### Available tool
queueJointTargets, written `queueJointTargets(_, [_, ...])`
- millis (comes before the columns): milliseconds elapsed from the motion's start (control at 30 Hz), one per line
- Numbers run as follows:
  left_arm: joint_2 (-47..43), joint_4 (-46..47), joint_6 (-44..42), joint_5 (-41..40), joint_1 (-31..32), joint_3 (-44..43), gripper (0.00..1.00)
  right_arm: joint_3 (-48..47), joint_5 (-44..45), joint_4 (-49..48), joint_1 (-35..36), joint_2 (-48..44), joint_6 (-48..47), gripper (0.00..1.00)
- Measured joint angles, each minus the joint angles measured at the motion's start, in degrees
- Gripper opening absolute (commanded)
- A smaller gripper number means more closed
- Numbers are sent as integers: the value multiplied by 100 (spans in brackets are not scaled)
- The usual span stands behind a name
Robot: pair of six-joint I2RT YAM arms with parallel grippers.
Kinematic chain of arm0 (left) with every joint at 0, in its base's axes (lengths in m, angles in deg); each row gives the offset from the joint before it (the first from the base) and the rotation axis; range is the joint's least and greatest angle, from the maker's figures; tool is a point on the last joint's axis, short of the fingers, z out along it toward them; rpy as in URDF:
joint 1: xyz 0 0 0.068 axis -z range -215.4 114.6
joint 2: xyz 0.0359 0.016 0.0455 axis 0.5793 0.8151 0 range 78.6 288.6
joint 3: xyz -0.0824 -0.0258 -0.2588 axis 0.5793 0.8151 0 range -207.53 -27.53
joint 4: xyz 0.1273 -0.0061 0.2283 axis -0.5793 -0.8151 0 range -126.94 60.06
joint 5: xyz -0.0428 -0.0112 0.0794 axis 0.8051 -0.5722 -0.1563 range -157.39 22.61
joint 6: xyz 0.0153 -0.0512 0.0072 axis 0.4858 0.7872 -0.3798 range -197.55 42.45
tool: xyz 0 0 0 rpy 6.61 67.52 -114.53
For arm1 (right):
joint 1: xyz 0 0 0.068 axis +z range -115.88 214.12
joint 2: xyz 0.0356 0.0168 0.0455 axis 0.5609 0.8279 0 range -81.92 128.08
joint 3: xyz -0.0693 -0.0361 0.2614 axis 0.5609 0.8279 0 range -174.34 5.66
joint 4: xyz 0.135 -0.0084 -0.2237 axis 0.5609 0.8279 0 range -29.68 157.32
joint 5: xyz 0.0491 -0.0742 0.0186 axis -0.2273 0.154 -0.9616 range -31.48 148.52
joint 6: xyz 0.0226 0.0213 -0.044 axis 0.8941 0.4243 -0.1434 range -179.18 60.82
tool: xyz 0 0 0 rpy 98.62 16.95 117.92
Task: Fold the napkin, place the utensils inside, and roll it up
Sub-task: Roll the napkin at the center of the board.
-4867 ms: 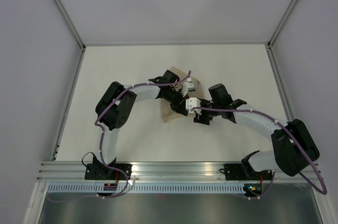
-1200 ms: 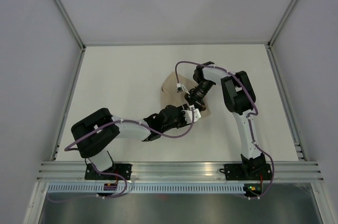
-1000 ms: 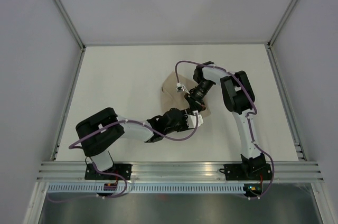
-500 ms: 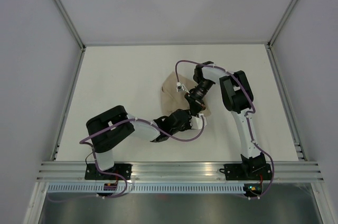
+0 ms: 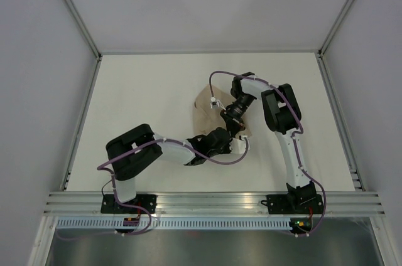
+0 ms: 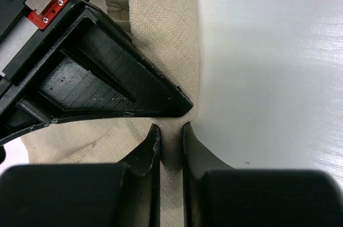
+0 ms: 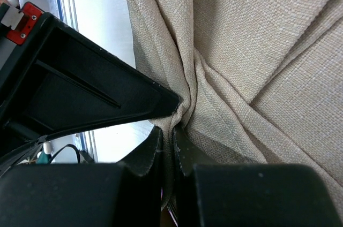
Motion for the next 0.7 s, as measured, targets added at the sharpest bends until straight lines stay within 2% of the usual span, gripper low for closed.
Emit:
queueJointTargets(133, [0, -264, 2, 179, -68, -136, 2, 0, 0, 0, -11, 0, 0, 18])
queueJointTargets(167, [0, -337, 4, 249, -92, -173, 2, 0, 0, 2, -15, 0, 2, 28])
queueJointTargets(233, [-2, -481, 15, 433, -157, -251, 2, 7, -42, 57, -22, -13, 17, 39])
queueJointTargets(267, [-2, -566, 31, 542, -199, -297, 2, 24, -66, 94, -26, -39, 44, 48])
queueJointTargets(367, [-7, -774, 118, 944, -348, -417, 2, 170, -105, 116, -31, -221, 122, 59])
queueJointTargets(533, [-4, -1025, 293, 1523, -577, -564, 2, 667, 20, -498, -48, -769, 474, 64])
queueJointTargets(700, [24, -1239, 439, 1882, -706, -695, 2, 1351, 343, -2111, -190, -1506, 1550, 65])
